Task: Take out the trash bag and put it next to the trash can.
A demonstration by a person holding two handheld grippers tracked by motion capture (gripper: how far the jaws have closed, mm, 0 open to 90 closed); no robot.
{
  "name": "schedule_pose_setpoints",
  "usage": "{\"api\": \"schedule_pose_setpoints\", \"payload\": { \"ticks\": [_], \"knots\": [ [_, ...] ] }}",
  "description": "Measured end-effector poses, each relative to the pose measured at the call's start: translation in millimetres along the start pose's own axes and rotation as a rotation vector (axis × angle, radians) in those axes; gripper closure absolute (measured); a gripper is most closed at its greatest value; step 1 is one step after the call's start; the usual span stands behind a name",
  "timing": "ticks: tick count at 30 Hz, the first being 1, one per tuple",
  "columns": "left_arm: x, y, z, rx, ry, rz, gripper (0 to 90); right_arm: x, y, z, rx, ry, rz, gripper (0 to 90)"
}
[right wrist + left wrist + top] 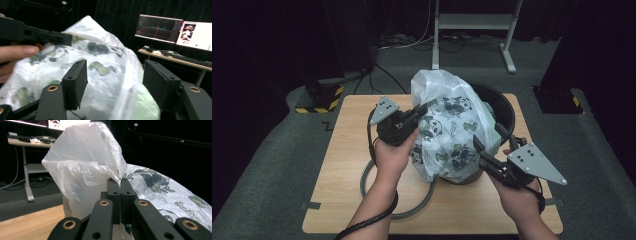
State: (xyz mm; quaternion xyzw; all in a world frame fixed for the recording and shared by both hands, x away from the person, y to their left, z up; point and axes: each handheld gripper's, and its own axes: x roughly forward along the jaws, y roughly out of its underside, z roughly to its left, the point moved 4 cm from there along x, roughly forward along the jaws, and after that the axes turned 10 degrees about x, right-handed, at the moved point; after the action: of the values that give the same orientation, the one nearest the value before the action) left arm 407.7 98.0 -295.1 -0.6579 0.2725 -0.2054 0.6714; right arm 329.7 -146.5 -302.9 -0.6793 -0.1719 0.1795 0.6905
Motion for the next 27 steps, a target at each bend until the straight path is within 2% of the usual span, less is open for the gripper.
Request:
{"api": "schedule_pose_setpoints", "payload": {
  "ticks": [5,8,15,18,27],
  "knots": [
    [0.8,-8.2,0.5,0.009,-0.015,-0.024,88.6,-6.9,2.2,-12.7,-0.001,0.017,0.017,31.1],
    [1.6,-13.3,1.8,0.009,-0.017,-0.036,88.7,-11.6,4.5,-19.5,-0.002,0.048,0.02,30.1],
    [1.9,-28.0,0.3,0.028,-0.021,-0.069,88.9,-18.8,13.3,-36.5,0.031,0.091,0.026,25.4],
    [1.4,-33.4,1.0,0.035,-0.023,-0.078,88.9,-19.5,16.6,-41.9,0.05,0.103,0.036,21.9],
    [-1.4,-46.8,1.6,0.043,-0.029,-0.111,89.0,-25.0,27.7,-55.7,0.059,0.119,0.071,15.0]
  ]
}}
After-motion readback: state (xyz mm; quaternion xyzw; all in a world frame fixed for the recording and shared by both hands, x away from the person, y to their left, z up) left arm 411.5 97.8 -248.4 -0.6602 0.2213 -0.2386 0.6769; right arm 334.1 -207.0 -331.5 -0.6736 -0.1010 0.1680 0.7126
